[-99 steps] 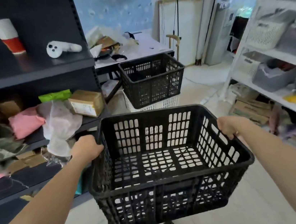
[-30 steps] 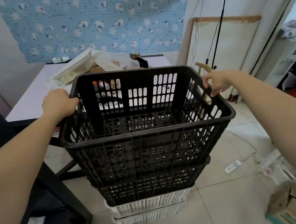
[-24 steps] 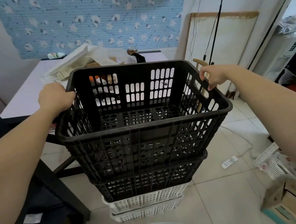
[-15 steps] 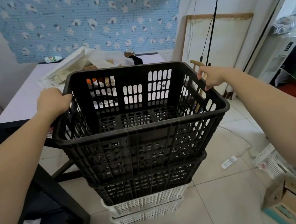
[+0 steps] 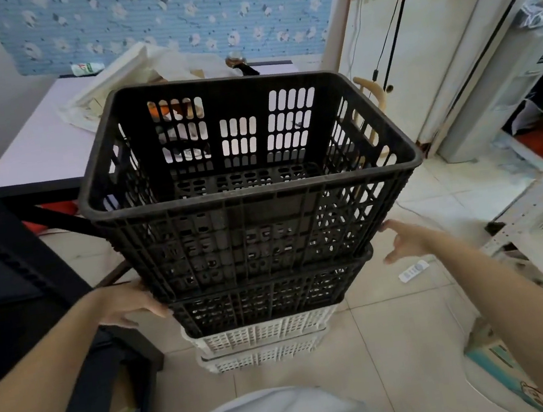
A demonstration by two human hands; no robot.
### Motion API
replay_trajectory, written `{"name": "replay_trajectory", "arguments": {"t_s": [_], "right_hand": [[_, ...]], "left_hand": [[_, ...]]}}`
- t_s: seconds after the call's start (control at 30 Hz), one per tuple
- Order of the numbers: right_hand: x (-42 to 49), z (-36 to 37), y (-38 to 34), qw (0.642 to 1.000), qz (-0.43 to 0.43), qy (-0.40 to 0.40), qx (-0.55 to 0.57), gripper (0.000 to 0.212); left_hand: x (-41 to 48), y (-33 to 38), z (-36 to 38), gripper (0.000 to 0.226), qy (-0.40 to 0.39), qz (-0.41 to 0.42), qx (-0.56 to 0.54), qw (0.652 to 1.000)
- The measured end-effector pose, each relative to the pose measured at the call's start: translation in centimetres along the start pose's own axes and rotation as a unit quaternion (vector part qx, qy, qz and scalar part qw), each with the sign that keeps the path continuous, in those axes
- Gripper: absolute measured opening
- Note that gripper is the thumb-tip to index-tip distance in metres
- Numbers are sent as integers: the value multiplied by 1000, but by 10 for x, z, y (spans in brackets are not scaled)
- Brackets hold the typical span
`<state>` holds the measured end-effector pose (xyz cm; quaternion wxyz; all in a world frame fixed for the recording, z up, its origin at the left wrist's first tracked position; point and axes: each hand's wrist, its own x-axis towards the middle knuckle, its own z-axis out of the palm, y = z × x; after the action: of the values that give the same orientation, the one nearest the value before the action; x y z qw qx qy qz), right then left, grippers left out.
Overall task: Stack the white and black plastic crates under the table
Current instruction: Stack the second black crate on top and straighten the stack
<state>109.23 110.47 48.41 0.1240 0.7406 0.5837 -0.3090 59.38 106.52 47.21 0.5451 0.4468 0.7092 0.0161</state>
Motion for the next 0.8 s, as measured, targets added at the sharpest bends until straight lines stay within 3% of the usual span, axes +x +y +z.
{"name": "replay_trajectory", "arguments": {"t_s": [0.1,0.2,0.47,0.8], "right_hand": [[0,27,-24,991,-57,39,114,94],[1,42,-33,971,-56,101,211,81],[6,53,-31,966,-77,165,182,54],[19,59,-19,960,-58,185,204,41]], "left_hand": [[18,-6,29,99,152,54,-16,987],[22,-9,42,96,246,44,0,968],[21,-5,45,84,289,57,42,955],[22,-4,47,76,302,58,50,950]]}}
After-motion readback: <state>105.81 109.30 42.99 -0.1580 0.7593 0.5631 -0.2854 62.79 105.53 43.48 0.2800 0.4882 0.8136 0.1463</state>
